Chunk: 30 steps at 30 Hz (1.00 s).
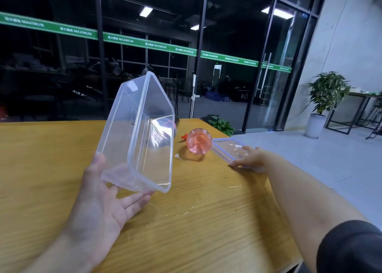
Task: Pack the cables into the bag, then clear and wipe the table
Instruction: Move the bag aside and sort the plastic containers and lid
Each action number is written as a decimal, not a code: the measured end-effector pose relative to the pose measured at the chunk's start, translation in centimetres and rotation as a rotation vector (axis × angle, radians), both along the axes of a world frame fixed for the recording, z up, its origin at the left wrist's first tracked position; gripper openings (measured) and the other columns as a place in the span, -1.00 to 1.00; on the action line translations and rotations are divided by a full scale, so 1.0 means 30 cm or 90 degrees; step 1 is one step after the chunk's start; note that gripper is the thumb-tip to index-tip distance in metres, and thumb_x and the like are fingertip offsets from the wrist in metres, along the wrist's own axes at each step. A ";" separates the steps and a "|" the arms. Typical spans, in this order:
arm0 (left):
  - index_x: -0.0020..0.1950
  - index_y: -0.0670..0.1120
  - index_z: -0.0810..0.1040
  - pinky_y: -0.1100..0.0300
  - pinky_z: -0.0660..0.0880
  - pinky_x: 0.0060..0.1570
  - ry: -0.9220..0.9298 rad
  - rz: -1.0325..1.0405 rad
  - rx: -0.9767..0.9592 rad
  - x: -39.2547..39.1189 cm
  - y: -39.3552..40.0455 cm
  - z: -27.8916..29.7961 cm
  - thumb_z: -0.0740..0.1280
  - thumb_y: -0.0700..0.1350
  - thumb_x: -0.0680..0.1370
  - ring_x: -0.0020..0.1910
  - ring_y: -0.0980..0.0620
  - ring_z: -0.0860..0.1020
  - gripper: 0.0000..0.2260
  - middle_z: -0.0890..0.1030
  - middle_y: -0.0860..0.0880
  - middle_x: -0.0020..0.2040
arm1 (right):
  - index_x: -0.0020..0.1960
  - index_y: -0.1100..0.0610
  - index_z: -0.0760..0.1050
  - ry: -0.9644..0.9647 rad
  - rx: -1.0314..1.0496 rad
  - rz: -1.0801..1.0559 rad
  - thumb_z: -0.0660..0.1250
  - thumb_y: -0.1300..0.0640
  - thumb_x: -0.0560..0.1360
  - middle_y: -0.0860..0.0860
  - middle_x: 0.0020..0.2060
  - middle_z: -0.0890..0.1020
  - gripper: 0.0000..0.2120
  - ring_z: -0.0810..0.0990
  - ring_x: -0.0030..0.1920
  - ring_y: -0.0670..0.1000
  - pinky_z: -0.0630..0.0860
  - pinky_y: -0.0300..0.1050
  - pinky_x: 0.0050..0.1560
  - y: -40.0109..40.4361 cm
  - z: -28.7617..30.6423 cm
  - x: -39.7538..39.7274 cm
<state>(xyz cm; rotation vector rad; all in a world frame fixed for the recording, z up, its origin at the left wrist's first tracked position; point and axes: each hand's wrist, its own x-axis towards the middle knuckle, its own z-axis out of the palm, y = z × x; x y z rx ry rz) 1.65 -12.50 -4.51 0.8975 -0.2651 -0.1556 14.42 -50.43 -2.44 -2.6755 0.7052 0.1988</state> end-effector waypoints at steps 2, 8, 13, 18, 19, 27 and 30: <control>0.06 -0.03 0.54 0.04 0.60 -0.29 0.024 0.031 0.009 0.000 0.001 0.017 0.47 0.41 -0.10 0.07 -0.26 0.60 -0.15 0.68 -0.12 -0.02 | 0.54 -0.17 -0.04 0.001 -0.008 0.004 0.45 -0.42 0.15 0.04 0.53 -0.05 0.12 0.09 0.50 0.20 0.17 0.23 0.43 -0.001 0.007 0.004; 0.08 -0.02 0.54 0.03 0.61 -0.28 0.017 0.064 0.038 -0.012 -0.004 0.028 0.48 0.40 -0.13 0.06 -0.24 0.61 -0.11 0.69 -0.08 -0.05 | 0.54 -0.18 -0.10 0.028 -0.017 0.028 0.40 -0.47 0.16 0.02 0.55 -0.16 0.14 0.00 0.53 0.18 0.10 0.19 0.44 -0.011 0.017 -0.011; 0.33 0.01 0.41 -0.12 0.57 -0.10 0.012 0.065 0.023 -0.009 -0.001 0.036 0.53 0.36 -0.10 -0.04 -0.34 0.62 0.04 0.61 -0.12 0.14 | 0.52 -0.27 -0.18 0.081 -0.057 0.063 0.39 -0.51 0.09 0.02 0.54 -0.21 0.19 -0.10 0.54 0.15 0.01 0.21 0.47 -0.028 0.023 -0.025; 0.30 -0.01 0.43 -0.13 0.57 -0.10 0.011 0.067 0.021 -0.005 -0.002 0.029 0.53 0.36 -0.10 -0.05 -0.35 0.61 0.02 0.64 -0.13 0.10 | 0.53 -0.24 -0.09 0.070 -0.047 0.059 0.39 -0.44 0.22 0.03 0.55 -0.11 0.05 -0.09 0.54 0.14 0.00 0.17 0.46 -0.033 0.021 -0.031; 0.27 -0.03 0.45 -0.13 0.56 -0.10 0.010 0.071 0.028 -0.003 -0.001 0.029 0.53 0.36 -0.10 -0.05 -0.35 0.62 0.01 0.66 -0.12 0.04 | 0.53 -0.22 -0.08 0.070 -0.026 0.057 0.40 -0.41 0.23 0.02 0.55 -0.06 0.04 -0.06 0.54 0.14 0.02 0.16 0.46 -0.033 0.024 -0.026; 0.20 -0.04 0.50 -0.12 0.50 0.00 -0.012 0.076 0.045 -0.009 -0.002 0.031 0.51 0.38 -0.09 -0.05 -0.31 0.63 -0.05 0.68 -0.06 -0.01 | 0.53 -0.20 -0.03 0.061 -0.024 0.053 0.43 -0.37 0.25 0.04 0.54 0.04 0.01 0.07 0.51 0.17 0.13 0.14 0.42 -0.036 0.027 -0.025; 0.18 -0.04 0.50 -0.11 0.46 -0.03 -0.009 0.076 0.051 -0.011 -0.004 0.032 0.51 0.38 -0.10 -0.06 -0.31 0.63 -0.06 0.69 -0.04 -0.02 | 0.51 -0.26 -0.03 0.033 -0.015 0.038 0.42 -0.39 0.23 0.05 0.53 -0.05 0.00 0.04 0.51 0.21 0.15 0.19 0.41 -0.041 0.019 -0.032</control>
